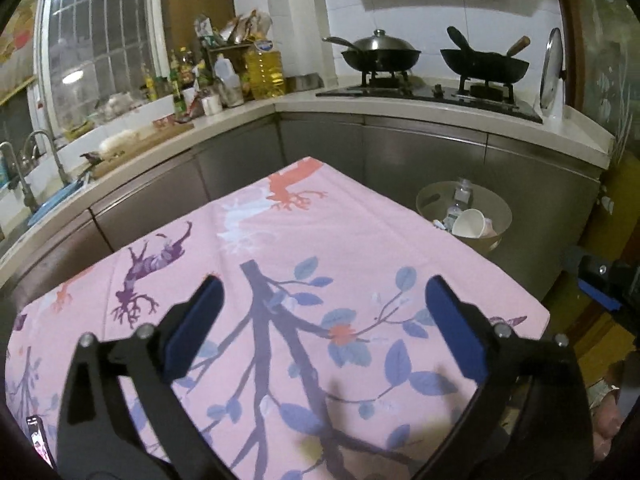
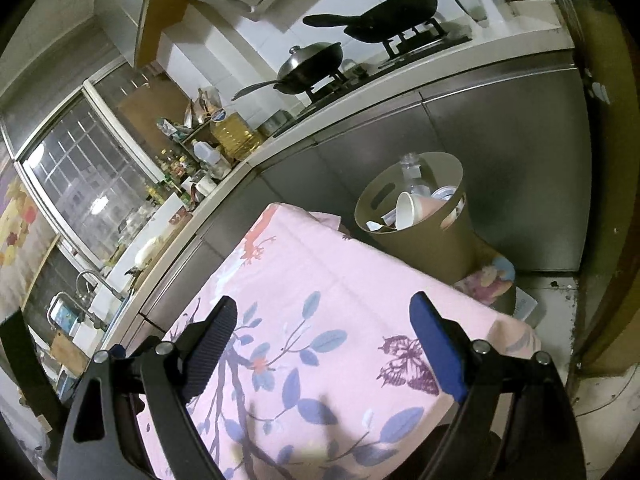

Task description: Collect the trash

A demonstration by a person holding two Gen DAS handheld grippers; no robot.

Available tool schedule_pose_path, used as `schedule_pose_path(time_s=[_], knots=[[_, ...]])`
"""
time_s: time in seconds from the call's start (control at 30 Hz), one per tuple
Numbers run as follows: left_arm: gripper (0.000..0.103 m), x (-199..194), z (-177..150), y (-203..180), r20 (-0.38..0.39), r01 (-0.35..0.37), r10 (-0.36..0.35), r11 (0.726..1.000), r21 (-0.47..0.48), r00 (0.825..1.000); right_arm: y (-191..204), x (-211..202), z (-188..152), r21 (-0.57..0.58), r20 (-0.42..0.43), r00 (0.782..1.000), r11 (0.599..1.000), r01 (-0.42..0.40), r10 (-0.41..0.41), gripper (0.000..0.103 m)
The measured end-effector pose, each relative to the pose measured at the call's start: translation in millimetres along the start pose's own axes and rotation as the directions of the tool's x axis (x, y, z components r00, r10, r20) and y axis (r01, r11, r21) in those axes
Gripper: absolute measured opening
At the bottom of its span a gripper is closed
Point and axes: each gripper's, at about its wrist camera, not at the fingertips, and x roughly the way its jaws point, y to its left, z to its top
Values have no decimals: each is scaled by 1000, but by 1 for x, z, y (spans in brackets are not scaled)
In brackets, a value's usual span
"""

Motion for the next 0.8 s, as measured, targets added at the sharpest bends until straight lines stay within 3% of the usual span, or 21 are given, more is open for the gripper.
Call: schedule_pose_path(time_s=[0.37,0.8], knots=[[97,-14,-12,15,-4,-29,29,1000,-1,1000,27,-14,-10,-51,22,1000,999,-6,8,86],[97,-22,-17,27,9,-65,65,998,-10,998,32,-14,-12,-48,26,1000,999,-12,14,87]])
